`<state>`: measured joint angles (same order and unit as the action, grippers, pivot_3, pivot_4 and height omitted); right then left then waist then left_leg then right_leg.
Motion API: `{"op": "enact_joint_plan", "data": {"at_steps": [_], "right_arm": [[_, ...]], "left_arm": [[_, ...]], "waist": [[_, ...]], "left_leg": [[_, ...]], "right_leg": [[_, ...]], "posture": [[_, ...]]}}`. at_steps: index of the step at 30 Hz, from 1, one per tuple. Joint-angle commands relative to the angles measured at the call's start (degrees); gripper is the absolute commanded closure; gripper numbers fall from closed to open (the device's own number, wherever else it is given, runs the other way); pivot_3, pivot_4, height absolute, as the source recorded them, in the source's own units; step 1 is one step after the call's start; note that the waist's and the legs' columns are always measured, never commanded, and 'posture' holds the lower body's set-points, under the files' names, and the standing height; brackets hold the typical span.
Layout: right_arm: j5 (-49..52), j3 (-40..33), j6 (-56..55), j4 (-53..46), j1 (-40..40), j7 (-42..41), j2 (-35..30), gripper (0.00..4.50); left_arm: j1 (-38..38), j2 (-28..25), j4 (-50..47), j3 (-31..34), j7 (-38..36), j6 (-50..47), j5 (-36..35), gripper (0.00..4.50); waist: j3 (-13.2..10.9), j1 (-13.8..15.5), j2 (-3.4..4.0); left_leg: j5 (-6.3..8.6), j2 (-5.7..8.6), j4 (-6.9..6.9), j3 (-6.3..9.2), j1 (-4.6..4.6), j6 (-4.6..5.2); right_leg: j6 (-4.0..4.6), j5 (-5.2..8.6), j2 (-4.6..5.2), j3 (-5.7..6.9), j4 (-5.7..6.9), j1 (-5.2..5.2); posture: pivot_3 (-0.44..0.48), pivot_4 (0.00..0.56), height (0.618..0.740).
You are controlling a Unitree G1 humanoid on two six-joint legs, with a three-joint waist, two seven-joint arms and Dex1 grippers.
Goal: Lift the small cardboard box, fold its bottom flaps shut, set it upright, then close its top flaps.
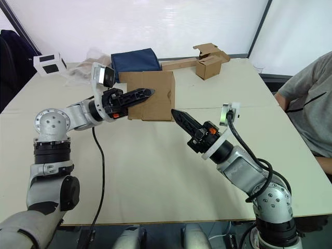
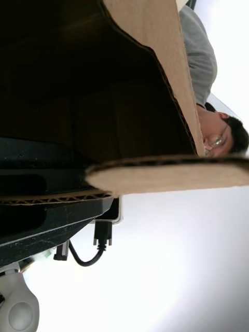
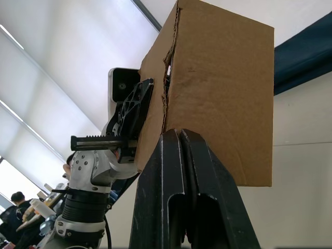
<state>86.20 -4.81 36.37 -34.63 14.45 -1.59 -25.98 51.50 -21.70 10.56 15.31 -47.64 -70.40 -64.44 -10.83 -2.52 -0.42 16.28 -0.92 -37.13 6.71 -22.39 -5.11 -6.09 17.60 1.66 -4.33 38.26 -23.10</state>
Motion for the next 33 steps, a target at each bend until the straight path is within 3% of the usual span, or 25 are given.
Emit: {"op": "enact_joint_plan", "data": {"at_steps": [1,5,11,15,19,23,28,33], "right_arm": [[0.31,-0.24,1.04,-3.06,-0.08,-1.66,-1.76,4.47],[0.18,-4.55,1.18,-1.28,-1.8,-3.81,-5.54,4.47],[-4.76,-10.57,1.55,1.21,-4.43,-9.3,-12.68,4.47],[-6.88,-12.8,2.85,2.42,-3.77,-12.25,-16.52,4.47],[-12.13,-11.62,3.85,2.41,-3.67,-14.95,-19.5,4.47],[-19.03,-8.33,5.5,-0.46,-3.1,-19.22,-23.6,4.47],[-24.7,-6.5,5.87,-1.84,-3.94,-22.05,-25.89,4.47],[-30.15,-5.41,5.69,-3.37,-6.15,-23.5,-26.29,4.47]], "left_arm": [[1.25,0.78,-1.66,0.19,-0.17,0.94,-1.05,4.5],[1.52,0.25,-1.59,-0.21,-0.41,1.14,-0.19,4.5],[3.13,-4.56,-3.14,-9.69,-5.27,6.27,9.79,4.5],[9.46,-9.21,-0.21,-26.07,-11.82,14.15,25.41,4.5],[14.32,-10.35,4.5,-34.43,-19.45,19.08,33.07,4.5],[19.26,-10.48,10.01,-46.18,-30.99,30.95,45.02,4.5],[21.88,-8.89,17.92,-51.88,-38.3,42.64,54.34,4.5],[24.48,-5.25,27.42,-53.2,-41.11,51.14,61.39,4.5]], "waist": [[0.0,0.05,0.0],[0.0,0.04,0.0],[-0.01,0.05,-0.02],[-0.02,0.16,-0.03],[-0.02,0.15,-0.03],[-0.04,0.0,0.0],[-0.05,0.03,-0.02],[-0.09,0.15,-0.08]], "left_leg": [[0.0,0.0,0.0,0.0,0.0,0.0],[0.0,0.0,0.0,0.0,0.0,0.0],[0.0,0.02,0.0,-0.01,0.0,0.0],[0.0,0.01,0.0,0.0,-0.01,0.0],[0.02,0.04,0.0,-0.03,0.0,0.03],[0.03,0.03,0.03,-0.03,0.0,0.06],[0.04,0.03,0.02,-0.04,-0.02,0.07],[0.05,0.03,0.0,-0.03,-0.05,0.1]], "right_leg": [[0.0,0.0,0.0,0.0,0.0,0.0],[0.0,0.0,0.0,0.0,-0.01,0.01],[0.0,0.0,-0.01,0.0,-0.01,0.01],[0.0,0.0,-0.04,0.0,-0.02,0.01],[0.0,0.0,-0.02,-0.02,-0.08,0.05],[0.01,0.01,-0.07,-0.03,-0.07,0.01],[0.01,0.01,-0.07,-0.04,-0.09,0.01],[0.0,0.01,-0.07,-0.03,-0.09,0.01]], "posture": [[0.0,0.15,0.74],[0.0,0.15,0.74],[0.0,0.15,0.74],[0.0,0.15,0.74],[0.0,0.15,0.74],[0.0,0.15,0.74],[0.0,0.15,0.74],[0.0,0.15,0.74]]}}
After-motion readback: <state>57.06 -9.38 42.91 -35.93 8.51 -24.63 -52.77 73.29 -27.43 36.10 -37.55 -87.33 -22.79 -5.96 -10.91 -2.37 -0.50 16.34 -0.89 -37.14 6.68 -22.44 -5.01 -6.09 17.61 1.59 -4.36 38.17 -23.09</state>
